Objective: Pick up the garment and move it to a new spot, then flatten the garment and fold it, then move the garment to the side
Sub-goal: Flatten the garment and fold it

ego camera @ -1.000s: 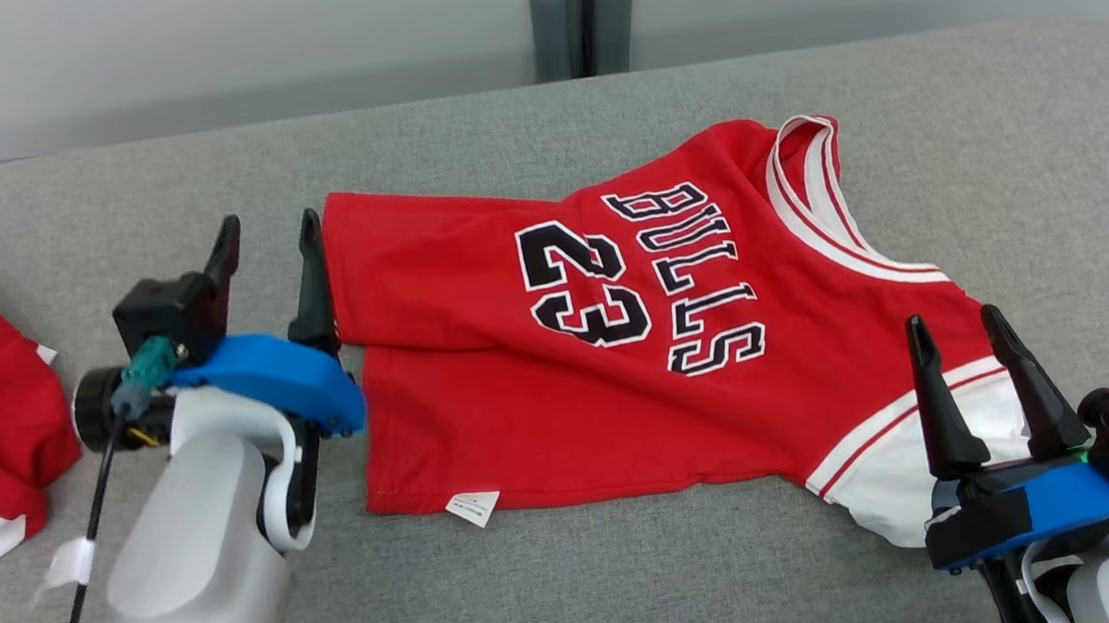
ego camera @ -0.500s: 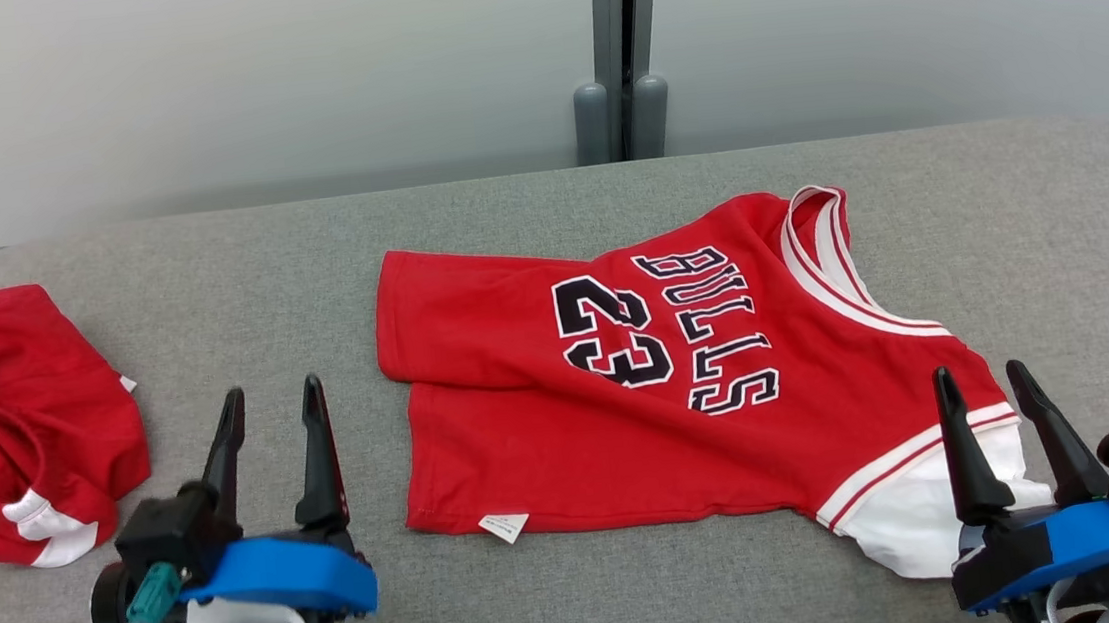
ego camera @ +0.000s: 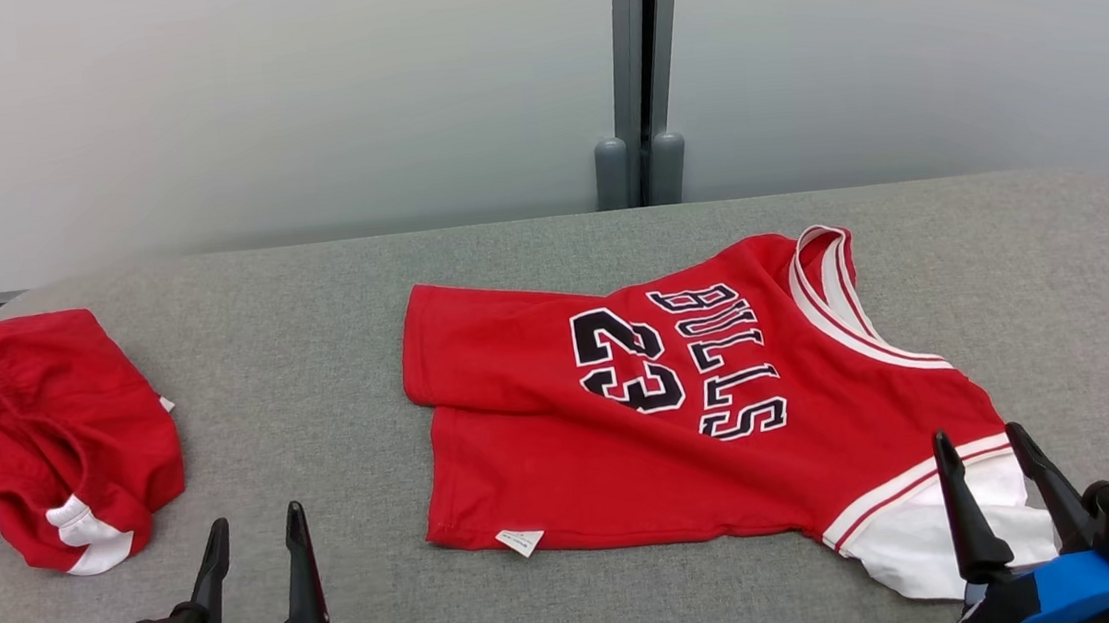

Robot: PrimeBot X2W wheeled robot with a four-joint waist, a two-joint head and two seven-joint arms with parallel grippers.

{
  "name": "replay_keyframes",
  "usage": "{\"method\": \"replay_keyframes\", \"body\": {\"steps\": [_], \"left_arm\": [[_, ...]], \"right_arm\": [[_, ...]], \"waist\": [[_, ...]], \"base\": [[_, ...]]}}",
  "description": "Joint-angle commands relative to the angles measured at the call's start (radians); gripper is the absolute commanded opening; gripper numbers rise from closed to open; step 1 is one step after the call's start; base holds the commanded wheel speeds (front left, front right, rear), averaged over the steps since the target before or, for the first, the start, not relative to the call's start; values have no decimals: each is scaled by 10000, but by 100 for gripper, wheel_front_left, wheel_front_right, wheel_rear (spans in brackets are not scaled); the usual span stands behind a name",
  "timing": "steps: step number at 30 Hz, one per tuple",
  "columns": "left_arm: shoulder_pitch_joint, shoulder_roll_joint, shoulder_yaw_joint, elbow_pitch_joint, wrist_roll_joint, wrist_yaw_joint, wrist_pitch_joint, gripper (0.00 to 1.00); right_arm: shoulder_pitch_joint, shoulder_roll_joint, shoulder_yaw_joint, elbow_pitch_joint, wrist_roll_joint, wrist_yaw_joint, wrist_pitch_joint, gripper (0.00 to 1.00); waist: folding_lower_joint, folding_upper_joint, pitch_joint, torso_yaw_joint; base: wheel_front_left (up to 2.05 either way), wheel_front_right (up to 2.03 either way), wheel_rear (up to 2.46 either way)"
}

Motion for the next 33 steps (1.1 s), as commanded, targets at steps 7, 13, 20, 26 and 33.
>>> {"method": "replay_keyframes", "body": {"steps": [7, 13, 20, 26, 33], "left_arm": [[294, -24, 99, 67, 204, -159, -44, 100], [266, 27, -41, 287, 351, -198, -39, 100], [136, 48, -83, 412, 301, -153, -3, 100], [-138, -150, -282, 394, 111, -214, 445, 100], [-594, -559, -851, 812, 52, -212, 1228, 100]], "right_arm": [[323, -36, -147, -82, 107, 1, 91, 100], [383, -36, -133, -35, 230, 1, 138, 100], [253, -36, -154, -40, 246, 1, 159, 100], [316, -38, -457, -39, 435, 1, 917, 100], [460, -36, -1209, 197, 367, 3, 1959, 100]], "waist": [[1, 2, -142, 16], [1, 2, -120, -63], [1, 2, -32, -133], [1, 2, 114, -233], [1, 2, 393, -511]], "base": [[0, 0, 0], [0, 0, 0], [0, 0, 0], [0, 0, 0], [0, 0, 0]]}}
